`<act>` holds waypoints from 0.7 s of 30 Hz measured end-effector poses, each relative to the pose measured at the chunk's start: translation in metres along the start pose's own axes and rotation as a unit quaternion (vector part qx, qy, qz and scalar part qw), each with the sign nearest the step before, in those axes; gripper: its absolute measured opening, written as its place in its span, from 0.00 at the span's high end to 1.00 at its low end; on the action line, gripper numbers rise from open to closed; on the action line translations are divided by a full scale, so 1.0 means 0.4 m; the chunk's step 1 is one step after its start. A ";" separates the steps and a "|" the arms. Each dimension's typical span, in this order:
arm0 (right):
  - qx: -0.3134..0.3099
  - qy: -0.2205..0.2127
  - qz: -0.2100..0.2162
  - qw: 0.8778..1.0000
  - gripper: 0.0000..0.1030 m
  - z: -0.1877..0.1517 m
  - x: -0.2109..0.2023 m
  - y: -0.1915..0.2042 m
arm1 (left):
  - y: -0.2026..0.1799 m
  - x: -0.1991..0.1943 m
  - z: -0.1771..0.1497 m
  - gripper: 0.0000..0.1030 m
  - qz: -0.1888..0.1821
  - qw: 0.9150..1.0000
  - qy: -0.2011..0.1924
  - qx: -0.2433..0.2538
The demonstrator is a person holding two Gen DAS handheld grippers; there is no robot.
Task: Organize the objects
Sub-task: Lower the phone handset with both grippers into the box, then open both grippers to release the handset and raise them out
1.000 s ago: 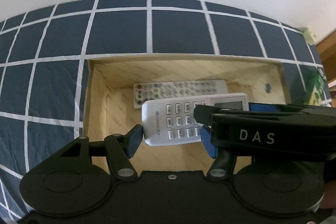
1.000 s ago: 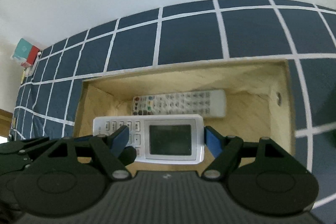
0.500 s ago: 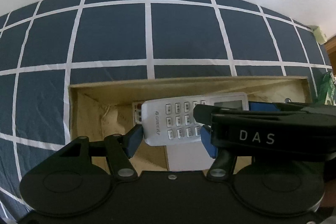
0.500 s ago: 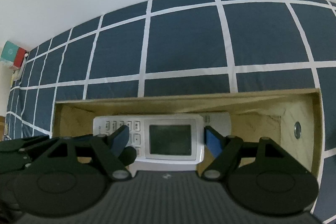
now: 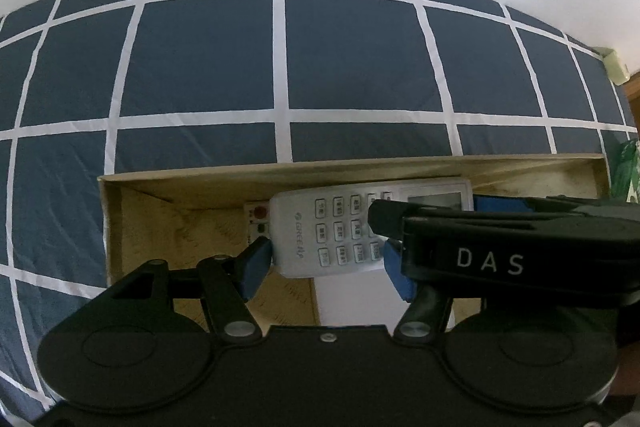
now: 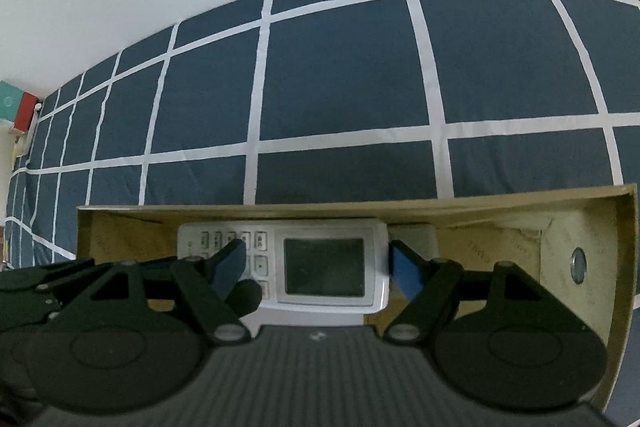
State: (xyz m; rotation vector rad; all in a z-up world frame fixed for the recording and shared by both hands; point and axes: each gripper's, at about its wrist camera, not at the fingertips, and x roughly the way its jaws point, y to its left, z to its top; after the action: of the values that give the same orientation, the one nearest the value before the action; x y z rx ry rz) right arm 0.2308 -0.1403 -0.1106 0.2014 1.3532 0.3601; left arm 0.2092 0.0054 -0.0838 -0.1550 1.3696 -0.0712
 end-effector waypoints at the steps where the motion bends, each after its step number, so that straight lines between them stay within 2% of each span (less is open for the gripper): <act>1: -0.001 0.001 0.000 1.000 0.25 0.000 0.003 -0.001 | 0.000 0.004 -0.001 0.40 -0.001 1.000 0.001 -0.001; 10: -0.005 0.000 -0.004 1.000 0.30 0.005 0.018 -0.012 | -0.001 0.023 0.002 0.38 0.002 1.000 0.004 0.002; 18: 0.001 0.000 -0.005 1.000 0.30 0.002 0.012 -0.022 | -0.011 0.016 -0.004 0.34 0.001 1.000 0.002 -0.004; 21: 0.005 -0.003 -0.004 1.000 0.29 -0.007 0.001 -0.029 | -0.019 0.000 -0.014 0.29 0.005 1.000 -0.005 -0.004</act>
State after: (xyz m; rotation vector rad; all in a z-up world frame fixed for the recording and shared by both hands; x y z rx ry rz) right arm 0.2297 -0.1510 -0.1153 0.2046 1.3506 0.3461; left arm 0.2040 -0.0024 -0.0836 -0.1553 1.3607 -0.0567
